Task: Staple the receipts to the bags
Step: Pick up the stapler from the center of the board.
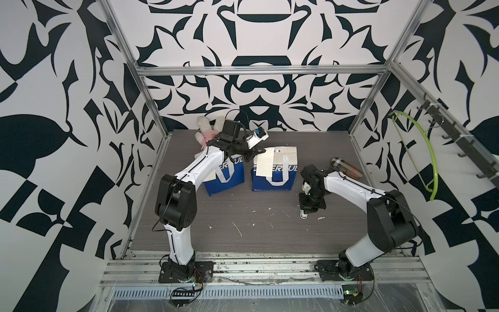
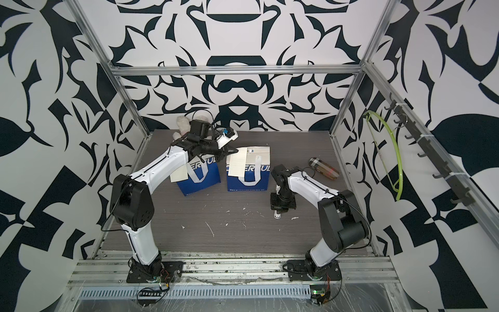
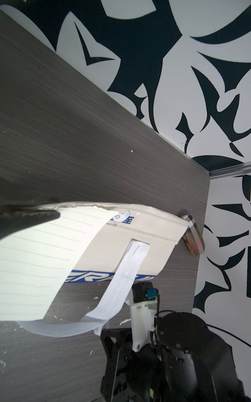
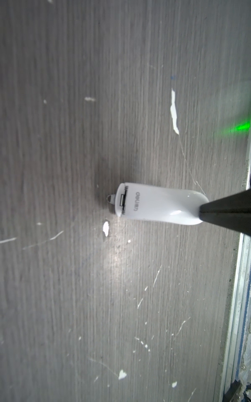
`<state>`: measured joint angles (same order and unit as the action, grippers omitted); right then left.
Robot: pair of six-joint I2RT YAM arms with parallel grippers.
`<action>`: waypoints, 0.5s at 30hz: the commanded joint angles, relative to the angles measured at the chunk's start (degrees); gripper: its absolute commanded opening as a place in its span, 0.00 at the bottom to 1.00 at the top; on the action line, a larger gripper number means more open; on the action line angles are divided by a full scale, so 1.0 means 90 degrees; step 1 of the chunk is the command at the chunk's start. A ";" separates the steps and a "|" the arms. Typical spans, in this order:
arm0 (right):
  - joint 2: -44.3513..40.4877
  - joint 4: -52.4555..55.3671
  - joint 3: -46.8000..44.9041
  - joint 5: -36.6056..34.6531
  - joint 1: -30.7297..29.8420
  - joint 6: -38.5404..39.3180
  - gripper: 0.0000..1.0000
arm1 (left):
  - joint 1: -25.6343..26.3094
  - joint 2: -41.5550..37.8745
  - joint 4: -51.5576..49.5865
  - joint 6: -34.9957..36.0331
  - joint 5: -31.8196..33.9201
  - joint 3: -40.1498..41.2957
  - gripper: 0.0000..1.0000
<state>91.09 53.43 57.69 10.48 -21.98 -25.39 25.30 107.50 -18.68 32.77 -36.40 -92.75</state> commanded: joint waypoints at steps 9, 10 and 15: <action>0.0203 -0.0194 -0.0411 -0.0103 -0.0039 -0.0080 0.00 | 0.0004 0.0061 -0.0386 0.0026 0.0119 0.0115 0.00; 0.0219 -0.0211 -0.0450 -0.0111 -0.0033 -0.0082 0.00 | 0.0009 0.0064 -0.0386 0.0027 0.0119 0.0117 0.00; 0.0196 -0.0227 -0.0449 -0.0070 -0.0044 -0.0091 0.00 | 0.0009 0.0059 -0.0394 0.0027 0.0124 0.0085 0.00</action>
<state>90.91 52.86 56.18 11.18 -21.98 -25.58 25.32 107.50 -18.68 32.77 -36.23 -92.75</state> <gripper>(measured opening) 0.047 0.058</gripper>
